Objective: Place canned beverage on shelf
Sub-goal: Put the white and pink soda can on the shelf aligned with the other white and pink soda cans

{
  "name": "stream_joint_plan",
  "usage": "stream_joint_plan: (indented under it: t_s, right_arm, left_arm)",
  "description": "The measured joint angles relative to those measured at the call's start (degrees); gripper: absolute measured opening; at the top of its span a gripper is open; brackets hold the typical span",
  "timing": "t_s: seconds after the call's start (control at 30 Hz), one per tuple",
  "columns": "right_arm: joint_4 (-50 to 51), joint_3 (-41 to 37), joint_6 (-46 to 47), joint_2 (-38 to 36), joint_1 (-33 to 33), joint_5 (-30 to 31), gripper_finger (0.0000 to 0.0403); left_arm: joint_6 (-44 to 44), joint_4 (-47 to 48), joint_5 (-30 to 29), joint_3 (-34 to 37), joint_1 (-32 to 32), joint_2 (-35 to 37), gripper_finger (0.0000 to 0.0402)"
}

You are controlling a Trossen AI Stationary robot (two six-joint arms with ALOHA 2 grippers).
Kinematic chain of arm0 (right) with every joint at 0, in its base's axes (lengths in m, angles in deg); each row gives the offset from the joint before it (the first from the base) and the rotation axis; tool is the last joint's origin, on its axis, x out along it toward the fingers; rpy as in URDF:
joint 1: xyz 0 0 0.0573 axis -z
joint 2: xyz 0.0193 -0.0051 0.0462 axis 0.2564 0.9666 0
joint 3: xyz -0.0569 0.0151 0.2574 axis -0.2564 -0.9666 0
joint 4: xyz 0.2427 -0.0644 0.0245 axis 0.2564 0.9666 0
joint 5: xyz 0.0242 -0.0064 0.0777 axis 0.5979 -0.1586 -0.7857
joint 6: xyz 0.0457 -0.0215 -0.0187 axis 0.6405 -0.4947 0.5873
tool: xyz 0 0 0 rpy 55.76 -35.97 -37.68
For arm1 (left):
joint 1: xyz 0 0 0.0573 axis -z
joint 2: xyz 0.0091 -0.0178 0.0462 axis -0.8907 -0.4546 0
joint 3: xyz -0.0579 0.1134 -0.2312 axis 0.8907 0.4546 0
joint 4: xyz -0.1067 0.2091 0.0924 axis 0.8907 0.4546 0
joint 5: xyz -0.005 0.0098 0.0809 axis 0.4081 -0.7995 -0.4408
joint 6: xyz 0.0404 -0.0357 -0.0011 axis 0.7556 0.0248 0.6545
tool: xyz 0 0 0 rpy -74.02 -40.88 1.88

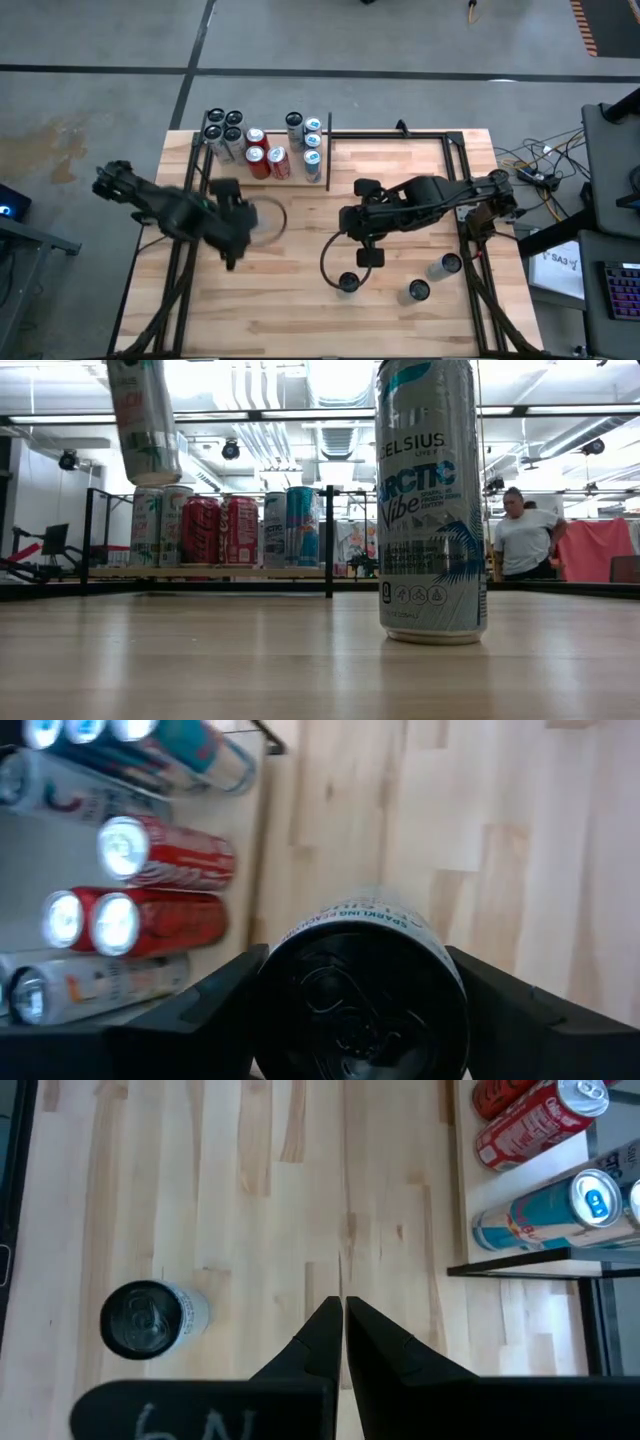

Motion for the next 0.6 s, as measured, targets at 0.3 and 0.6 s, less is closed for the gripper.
stream_joint_plan:
  t_s: [0.3, 0.6]
  right_arm:
    - [-0.08, -0.02, -0.68, -0.19, 0.02, 0.00, 0.0009]
    - [-0.08, -0.02, -0.66, -0.19, 0.52, 0.00, 0.0009]
  left_arm:
    - [13.32, -0.05, 2.57, 2.43, -15.27, 8.76, 0.0246]
    - [24.66, -0.05, 7.31, 10.78, -32.16, 12.96, 0.0246]
